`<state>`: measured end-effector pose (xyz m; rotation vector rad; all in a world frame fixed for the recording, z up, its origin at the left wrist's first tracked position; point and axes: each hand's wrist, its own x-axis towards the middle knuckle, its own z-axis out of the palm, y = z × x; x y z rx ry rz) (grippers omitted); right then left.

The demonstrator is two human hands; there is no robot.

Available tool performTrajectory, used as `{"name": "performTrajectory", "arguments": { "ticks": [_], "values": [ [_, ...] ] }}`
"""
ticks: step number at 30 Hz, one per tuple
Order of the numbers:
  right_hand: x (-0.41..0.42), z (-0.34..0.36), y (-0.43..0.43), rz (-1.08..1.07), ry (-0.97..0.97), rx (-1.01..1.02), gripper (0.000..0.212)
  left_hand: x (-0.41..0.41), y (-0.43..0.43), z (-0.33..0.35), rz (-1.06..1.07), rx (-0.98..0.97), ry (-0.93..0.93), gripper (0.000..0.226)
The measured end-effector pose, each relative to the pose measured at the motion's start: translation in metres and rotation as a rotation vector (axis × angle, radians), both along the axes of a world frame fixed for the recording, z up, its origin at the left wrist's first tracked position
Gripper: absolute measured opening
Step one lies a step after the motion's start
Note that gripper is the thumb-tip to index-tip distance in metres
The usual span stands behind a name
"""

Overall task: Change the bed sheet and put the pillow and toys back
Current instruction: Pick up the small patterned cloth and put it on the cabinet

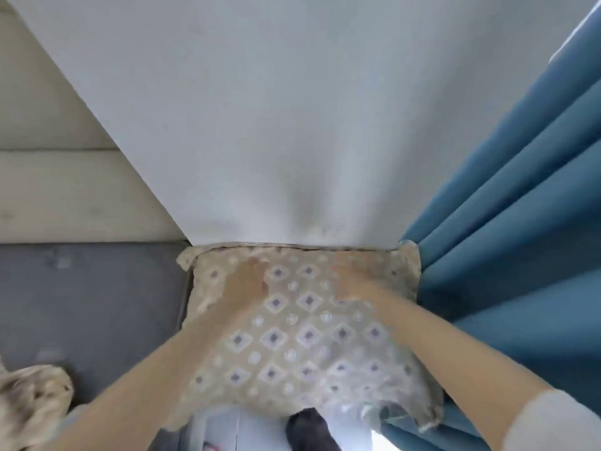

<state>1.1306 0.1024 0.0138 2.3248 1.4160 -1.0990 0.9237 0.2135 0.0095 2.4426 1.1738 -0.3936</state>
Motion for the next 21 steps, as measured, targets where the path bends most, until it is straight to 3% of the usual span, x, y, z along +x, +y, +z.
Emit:
{"name": "performTrajectory", "arguments": {
  "ticks": [6, 12, 18, 21],
  "values": [
    [-0.014, -0.057, -0.025, -0.067, 0.161, -0.173, 0.107, 0.0, -0.037, -0.06, 0.159, -0.284, 0.148, 0.077],
    [-0.009, -0.095, -0.027, 0.019, 0.123, -0.155, 0.12, -0.006, -0.027, -0.093, 0.213, -0.333, 0.123, 0.085],
    [-0.006, -0.113, -0.017, 0.104, 0.089, -0.194, 0.115, -0.009, -0.019, -0.106, 0.215, -0.362, 0.087, 0.084],
    [-0.008, -0.104, -0.013, 0.092, -0.041, -0.186, 0.091, -0.015, -0.02, -0.102, 0.225, -0.359, 0.051, 0.071]
  ]
}}
